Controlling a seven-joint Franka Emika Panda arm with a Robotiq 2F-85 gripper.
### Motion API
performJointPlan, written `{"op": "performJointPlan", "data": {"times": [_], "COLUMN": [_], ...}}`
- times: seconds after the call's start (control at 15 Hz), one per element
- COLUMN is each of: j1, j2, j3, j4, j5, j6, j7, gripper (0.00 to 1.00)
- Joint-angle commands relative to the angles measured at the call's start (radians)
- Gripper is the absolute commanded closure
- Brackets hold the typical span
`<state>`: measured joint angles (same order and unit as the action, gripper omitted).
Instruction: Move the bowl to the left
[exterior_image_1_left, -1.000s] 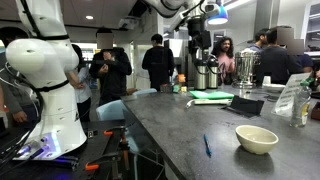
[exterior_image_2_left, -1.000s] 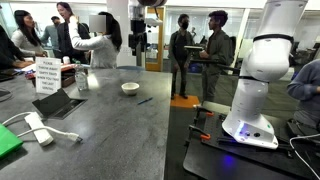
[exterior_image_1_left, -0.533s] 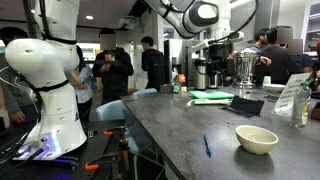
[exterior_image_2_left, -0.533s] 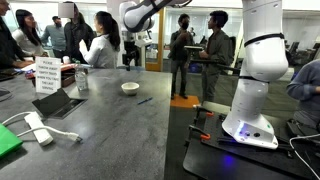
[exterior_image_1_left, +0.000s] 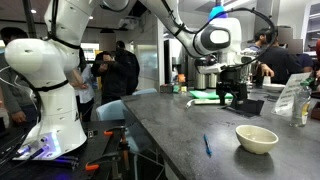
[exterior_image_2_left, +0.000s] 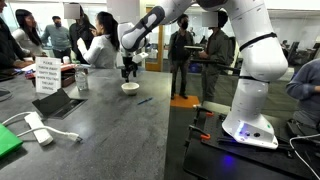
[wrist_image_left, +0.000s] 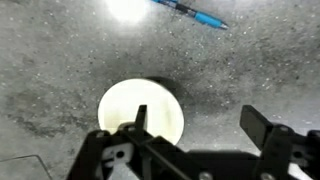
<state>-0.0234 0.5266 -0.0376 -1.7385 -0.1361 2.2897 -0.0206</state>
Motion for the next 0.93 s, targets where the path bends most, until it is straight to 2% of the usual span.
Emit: {"op": "performJointPlan", "data": {"times": [0.0,0.2,0.4,0.53,0.67,0.73,0.87], "j1": [-0.010,-0.023,-0.025,-0.028,-0.029,-0.027,-0.028], "j2": [0.095,0.169,0.227,0.260,0.285,0.295,0.310], "j3": [-0.005,0.000,0.000,0.001,-0.001,-0.003,-0.003], "j4": [0.107,0.179,0.241,0.279,0.310,0.323,0.346], "j5": [0.001,0.010,0.007,0.010,0.010,0.009,0.008], "j6": [-0.020,-0.035,-0.055,-0.075,-0.097,-0.105,-0.124], "j7": [-0.020,-0.036,-0.053,-0.061,-0.063,-0.056,-0.060], "gripper": [0.01,0.10,0.12,0.17,0.32,0.48,0.65]}}
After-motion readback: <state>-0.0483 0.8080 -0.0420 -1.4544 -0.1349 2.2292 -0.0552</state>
